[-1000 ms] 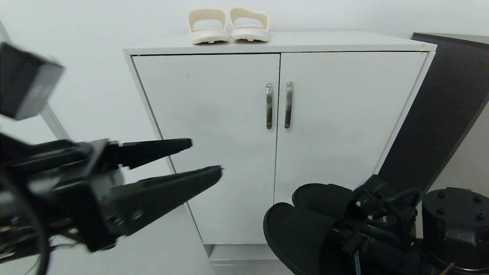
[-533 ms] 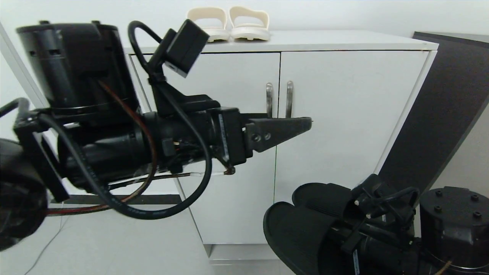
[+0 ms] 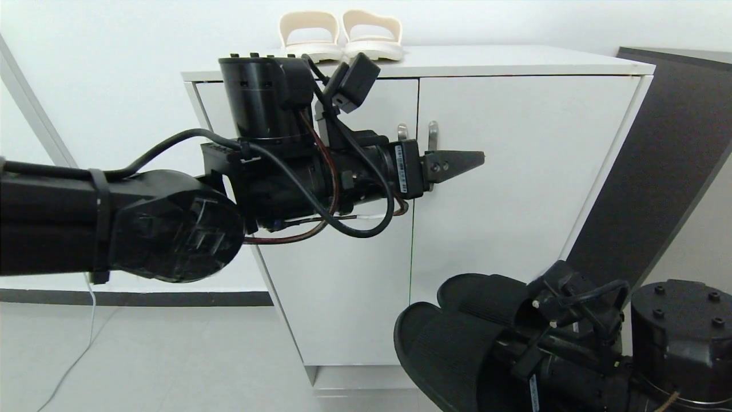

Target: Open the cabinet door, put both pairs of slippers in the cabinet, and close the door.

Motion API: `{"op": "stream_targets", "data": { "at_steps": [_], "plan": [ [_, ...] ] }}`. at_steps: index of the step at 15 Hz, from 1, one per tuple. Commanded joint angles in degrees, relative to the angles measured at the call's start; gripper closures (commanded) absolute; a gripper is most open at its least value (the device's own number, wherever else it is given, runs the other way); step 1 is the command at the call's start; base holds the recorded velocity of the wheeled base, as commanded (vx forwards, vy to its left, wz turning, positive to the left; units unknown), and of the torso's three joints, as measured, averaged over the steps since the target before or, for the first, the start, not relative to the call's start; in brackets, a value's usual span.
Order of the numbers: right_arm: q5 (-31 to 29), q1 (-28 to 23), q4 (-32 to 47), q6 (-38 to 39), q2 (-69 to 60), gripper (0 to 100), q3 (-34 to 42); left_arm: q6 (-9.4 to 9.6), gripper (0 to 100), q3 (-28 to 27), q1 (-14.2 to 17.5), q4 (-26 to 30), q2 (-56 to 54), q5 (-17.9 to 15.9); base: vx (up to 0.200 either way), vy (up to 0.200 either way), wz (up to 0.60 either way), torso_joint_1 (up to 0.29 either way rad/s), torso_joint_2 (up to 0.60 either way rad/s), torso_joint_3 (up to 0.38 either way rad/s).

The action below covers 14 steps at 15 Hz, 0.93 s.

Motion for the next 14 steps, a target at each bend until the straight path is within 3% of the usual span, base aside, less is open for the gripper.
{"op": "stream_targets", "data": {
  "at_steps": [1, 6, 11, 12, 14],
  "plan": [
    [0.01, 0.04, -0.02, 0.02, -0.10, 100, -0.24, 0.01, 0, -1.96, 0.59, 0.01, 2.84, 1.29, 0.000, 0.000, 0.00, 0.000, 0.00, 0.000],
    [0.01, 0.04, -0.02, 0.02, -0.27, 100, 0.12, 0.27, 0, -7.49, 0.68, 0.10, 7.77, 6.12, 0.000, 0.000, 0.00, 0.000, 0.00, 0.000],
    [0.01, 0.04, -0.02, 0.11, -1.06, 100, 0.20, 0.18, 0, -10.04, 1.21, -0.08, 11.19, 6.56, 0.000, 0.000, 0.00, 0.000, 0.00, 0.000],
    [0.01, 0.04, -0.02, 0.11, -1.06, 100, 0.20, 0.18, 100, -10.04, 1.21, -0.17, 11.19, 6.56, 0.000, 0.000, 0.00, 0.000, 0.00, 0.000],
    [-0.08, 0.21, 0.24, 0.02, -1.24, 100, 0.29, 0.09, 100, -9.25, 1.21, -0.43, 10.40, 6.65, 0.000, 0.000, 0.00, 0.000, 0.00, 0.000]
  ]
}}
